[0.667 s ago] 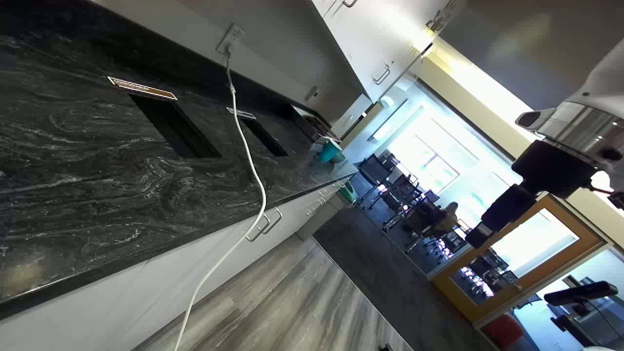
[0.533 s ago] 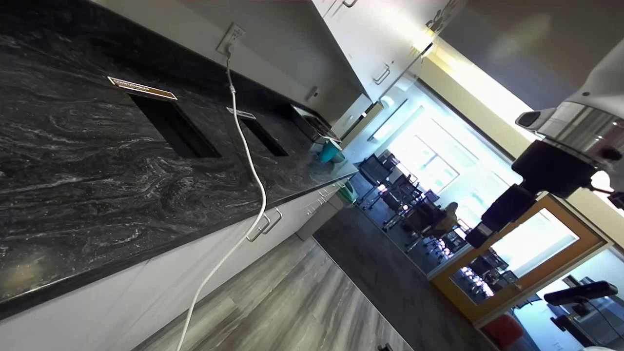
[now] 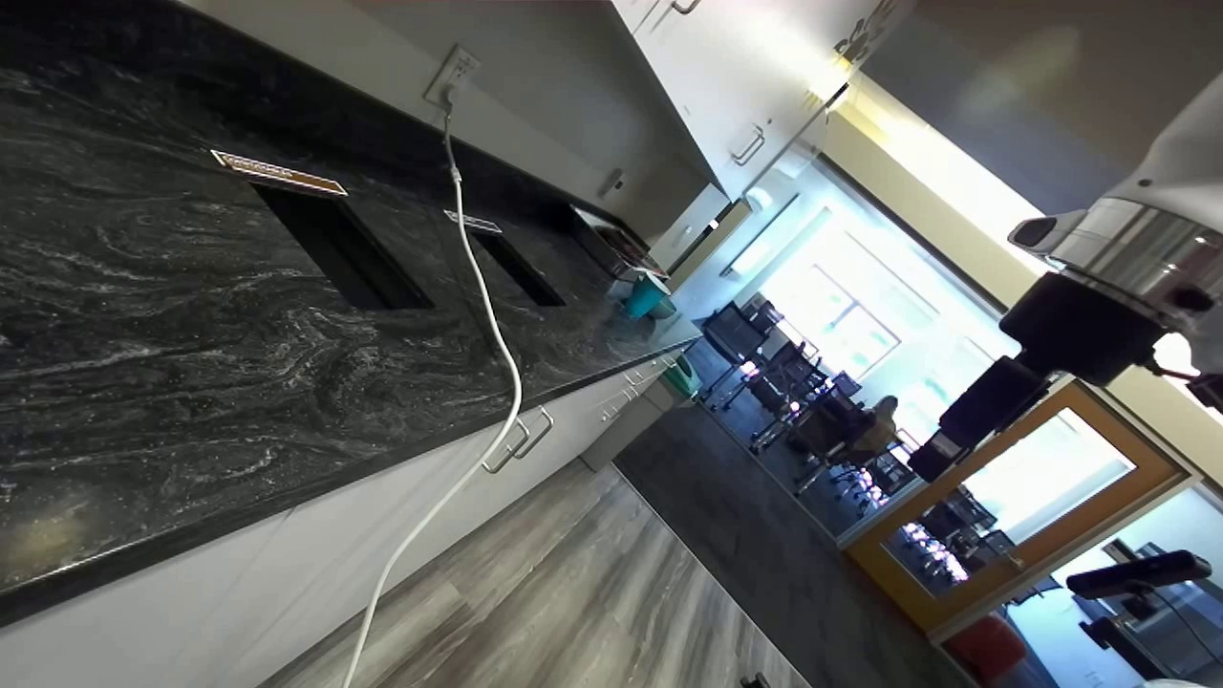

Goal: Open the bottom drawer on the right

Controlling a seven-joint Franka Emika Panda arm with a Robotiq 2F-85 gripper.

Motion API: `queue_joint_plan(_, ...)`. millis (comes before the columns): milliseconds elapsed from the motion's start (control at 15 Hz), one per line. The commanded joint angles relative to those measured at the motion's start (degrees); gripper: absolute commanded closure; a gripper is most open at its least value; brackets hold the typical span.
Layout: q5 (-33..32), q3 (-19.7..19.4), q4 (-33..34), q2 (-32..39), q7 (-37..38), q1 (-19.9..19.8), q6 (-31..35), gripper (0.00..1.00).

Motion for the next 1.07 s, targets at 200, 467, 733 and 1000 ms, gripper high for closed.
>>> queue_joint_plan(200,5.6,-5.1,1.8,8.8,7.4,-3.9,10.5,0.00)
queue_joint_plan(467,10.7,-9.6,2.3,14.9,8.9,-6.2,17.6,0.00)
queue_joint_plan(733,17.2,-14.2,2.2,20.9,8.7,-7.7,23.0,0.00)
queue_joint_plan(1000,24.3,-17.6,2.3,27.2,9.5,-8.8,25.9,0.00)
